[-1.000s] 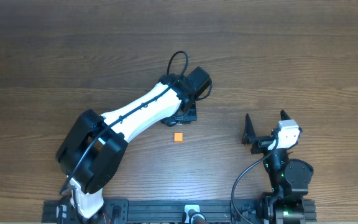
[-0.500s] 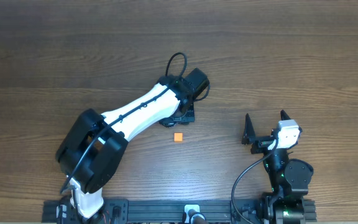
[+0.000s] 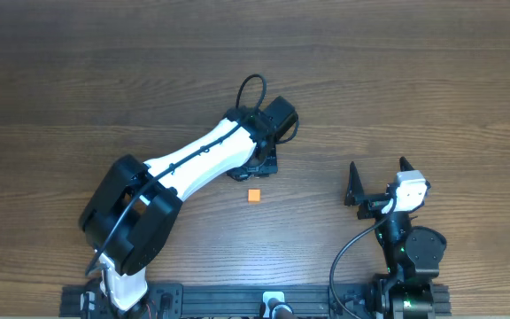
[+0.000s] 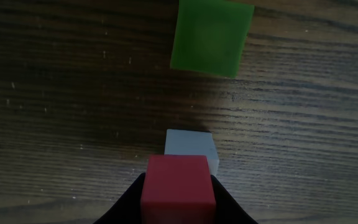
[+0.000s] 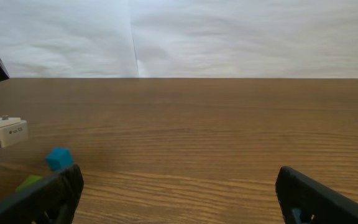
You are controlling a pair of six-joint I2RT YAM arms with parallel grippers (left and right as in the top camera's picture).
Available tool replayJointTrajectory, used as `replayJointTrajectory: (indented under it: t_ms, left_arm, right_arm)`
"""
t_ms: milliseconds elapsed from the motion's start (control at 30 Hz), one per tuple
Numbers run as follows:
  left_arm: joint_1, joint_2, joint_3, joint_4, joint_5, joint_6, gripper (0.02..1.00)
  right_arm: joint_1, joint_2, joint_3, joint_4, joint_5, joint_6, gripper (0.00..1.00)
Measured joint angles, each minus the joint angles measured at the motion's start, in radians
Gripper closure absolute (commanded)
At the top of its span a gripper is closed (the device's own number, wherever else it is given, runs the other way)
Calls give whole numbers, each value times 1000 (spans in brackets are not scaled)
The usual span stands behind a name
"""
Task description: Stack Cubes
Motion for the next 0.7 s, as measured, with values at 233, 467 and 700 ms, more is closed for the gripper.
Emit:
replayJointTrajectory:
  t_ms: [233, 467, 700]
  left_arm:
    - [0, 0, 0, 10, 0, 0, 849]
    - [0, 4, 0, 11, 1, 0, 844]
    - [0, 5, 0, 17, 1, 1, 776]
  right_arm:
    - [0, 0, 0, 0, 0, 0, 7]
    - [0, 0, 0, 0, 0, 0, 9]
    - [0, 0, 0, 0, 0, -1, 7]
